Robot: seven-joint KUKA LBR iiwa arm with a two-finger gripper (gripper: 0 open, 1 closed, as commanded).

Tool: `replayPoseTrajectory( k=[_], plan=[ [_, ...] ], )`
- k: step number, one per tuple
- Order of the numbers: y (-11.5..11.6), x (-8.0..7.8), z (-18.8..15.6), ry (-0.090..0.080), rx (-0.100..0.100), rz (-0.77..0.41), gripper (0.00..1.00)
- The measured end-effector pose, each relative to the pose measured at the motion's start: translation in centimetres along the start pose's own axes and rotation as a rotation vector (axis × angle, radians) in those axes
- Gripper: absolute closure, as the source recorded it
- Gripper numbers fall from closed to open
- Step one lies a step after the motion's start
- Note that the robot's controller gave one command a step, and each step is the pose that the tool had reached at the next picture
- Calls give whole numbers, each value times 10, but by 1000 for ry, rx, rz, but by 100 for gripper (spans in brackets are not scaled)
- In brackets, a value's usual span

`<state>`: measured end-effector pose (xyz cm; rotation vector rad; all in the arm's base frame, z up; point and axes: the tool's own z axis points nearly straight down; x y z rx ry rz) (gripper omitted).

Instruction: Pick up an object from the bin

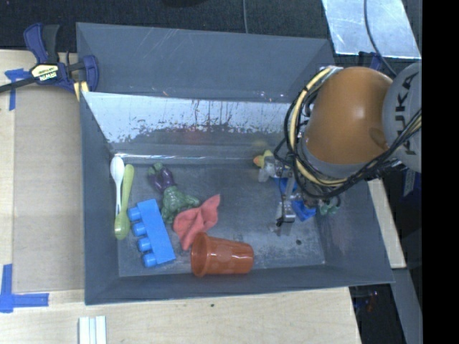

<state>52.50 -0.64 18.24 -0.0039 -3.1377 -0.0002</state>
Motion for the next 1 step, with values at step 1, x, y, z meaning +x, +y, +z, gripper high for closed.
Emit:
replayPoseTrajectory(
  k=[1],
  plan=[
    [1, 0, -3, -8, 1, -3, 0]
  ],
)
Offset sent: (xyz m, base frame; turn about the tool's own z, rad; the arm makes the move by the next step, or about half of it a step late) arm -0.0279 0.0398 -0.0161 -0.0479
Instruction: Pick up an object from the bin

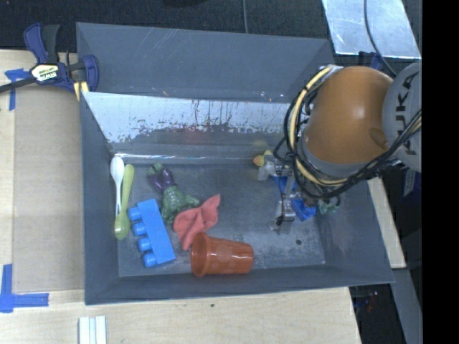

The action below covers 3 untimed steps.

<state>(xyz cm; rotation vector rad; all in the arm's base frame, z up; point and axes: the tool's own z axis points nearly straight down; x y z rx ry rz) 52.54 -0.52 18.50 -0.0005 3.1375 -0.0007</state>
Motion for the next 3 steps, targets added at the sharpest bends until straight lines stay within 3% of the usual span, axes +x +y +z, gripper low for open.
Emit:
replayPoseTrajectory(
  k=[1, 2, 3],
  plan=[
    [41, 29, 20, 3, -1, -49, 0],
    [43, 31, 60, -5, 0, 31, 0],
    [47, 32, 81, -10, 0, 10, 0]
  ],
)
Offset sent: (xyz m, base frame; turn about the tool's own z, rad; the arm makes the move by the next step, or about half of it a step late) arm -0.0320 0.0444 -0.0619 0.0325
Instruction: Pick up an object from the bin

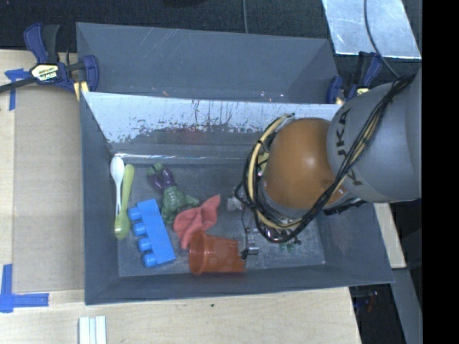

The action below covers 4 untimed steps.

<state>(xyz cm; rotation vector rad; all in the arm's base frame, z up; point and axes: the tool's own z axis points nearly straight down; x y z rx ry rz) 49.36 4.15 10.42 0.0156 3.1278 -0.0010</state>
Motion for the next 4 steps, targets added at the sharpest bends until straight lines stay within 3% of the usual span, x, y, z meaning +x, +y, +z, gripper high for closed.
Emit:
replayPoseTrajectory(
  k=[1, 2, 3, 4],
  plan=[
    [-28, -22, -54, 2, 0, -78, 0],
    [-1, -8, -29, 2, -1, -80, 0],
    [20, -13, 0, -8, 4, 20, 0],
    [28, -3, 23, 4, 1, -84, 0]
  ],
)
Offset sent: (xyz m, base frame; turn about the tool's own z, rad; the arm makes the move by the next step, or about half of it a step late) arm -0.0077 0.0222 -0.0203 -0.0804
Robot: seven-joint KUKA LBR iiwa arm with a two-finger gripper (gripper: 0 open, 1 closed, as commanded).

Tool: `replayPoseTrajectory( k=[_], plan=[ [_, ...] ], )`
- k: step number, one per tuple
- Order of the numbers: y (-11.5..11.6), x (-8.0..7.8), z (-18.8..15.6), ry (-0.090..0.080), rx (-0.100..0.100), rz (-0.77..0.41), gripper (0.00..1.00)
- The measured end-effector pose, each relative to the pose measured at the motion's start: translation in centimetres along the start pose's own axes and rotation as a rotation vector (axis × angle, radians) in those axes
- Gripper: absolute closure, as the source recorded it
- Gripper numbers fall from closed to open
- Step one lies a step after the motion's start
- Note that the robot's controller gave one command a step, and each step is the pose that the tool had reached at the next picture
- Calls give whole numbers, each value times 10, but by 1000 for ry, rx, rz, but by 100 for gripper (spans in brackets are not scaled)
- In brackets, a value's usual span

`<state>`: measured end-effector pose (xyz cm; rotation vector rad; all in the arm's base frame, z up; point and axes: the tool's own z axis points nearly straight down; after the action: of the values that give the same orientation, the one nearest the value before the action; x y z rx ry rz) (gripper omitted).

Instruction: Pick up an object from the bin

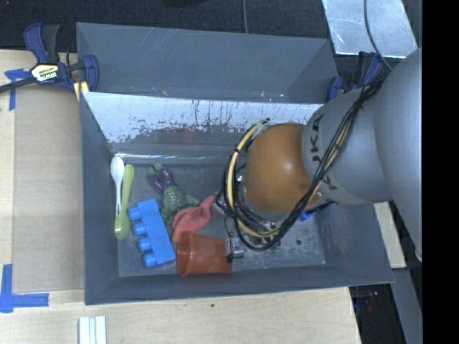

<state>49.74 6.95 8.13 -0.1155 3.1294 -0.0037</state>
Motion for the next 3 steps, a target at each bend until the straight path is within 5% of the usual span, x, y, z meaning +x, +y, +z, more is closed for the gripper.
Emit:
replayPoseTrajectory(
  k=[1, 2, 3],
  plan=[
    [26, 3, -14, -18, 5, 33, 0],
    [22, 10, -5, -3, 4, -8, 0],
    [25, -3, -7, -7, 8, 45, 0]
  ],
)
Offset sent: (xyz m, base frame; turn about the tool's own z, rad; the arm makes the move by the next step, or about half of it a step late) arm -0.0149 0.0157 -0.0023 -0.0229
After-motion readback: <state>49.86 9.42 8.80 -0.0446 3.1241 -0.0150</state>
